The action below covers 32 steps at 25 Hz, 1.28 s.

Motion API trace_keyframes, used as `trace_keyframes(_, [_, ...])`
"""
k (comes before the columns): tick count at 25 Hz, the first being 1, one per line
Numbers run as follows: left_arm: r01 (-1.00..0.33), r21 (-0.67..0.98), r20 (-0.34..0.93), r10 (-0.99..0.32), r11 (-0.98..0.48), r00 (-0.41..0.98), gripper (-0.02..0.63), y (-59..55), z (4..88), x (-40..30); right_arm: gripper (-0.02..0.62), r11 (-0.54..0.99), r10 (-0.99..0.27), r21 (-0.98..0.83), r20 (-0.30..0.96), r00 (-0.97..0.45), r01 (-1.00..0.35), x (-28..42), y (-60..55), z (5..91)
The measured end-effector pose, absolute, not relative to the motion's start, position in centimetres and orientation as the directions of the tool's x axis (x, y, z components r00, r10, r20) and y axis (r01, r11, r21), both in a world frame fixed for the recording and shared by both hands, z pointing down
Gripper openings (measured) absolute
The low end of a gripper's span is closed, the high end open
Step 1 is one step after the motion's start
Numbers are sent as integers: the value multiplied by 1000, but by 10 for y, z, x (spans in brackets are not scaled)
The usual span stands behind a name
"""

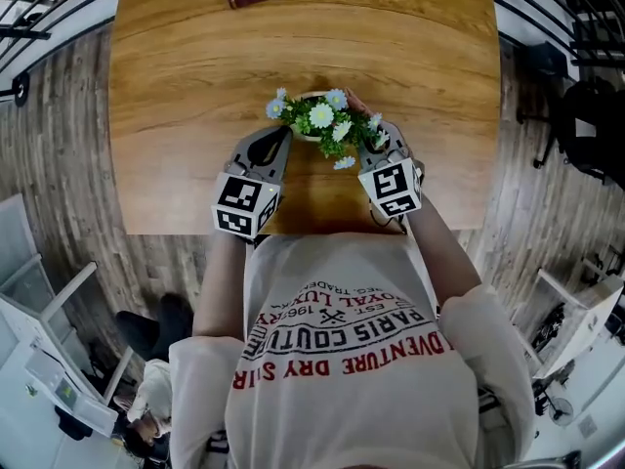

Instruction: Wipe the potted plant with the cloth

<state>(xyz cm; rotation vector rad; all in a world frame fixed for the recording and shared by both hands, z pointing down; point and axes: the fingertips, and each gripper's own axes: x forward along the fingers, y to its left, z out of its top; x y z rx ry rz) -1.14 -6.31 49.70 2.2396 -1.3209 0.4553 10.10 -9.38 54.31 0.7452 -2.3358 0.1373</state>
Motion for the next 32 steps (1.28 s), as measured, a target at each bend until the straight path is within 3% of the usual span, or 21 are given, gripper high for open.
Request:
trace_keyframes(15, [-819,251,538,-629,-516,561,17,-61,505,-4,37,814,-441,72,722,-533,-577,91,-47,551])
trace_keyframes(32, [-739,255,511,-562,-623,651,17,-51,495,-5,37,750,-476,-27,671,-568,-661,26,-25,539])
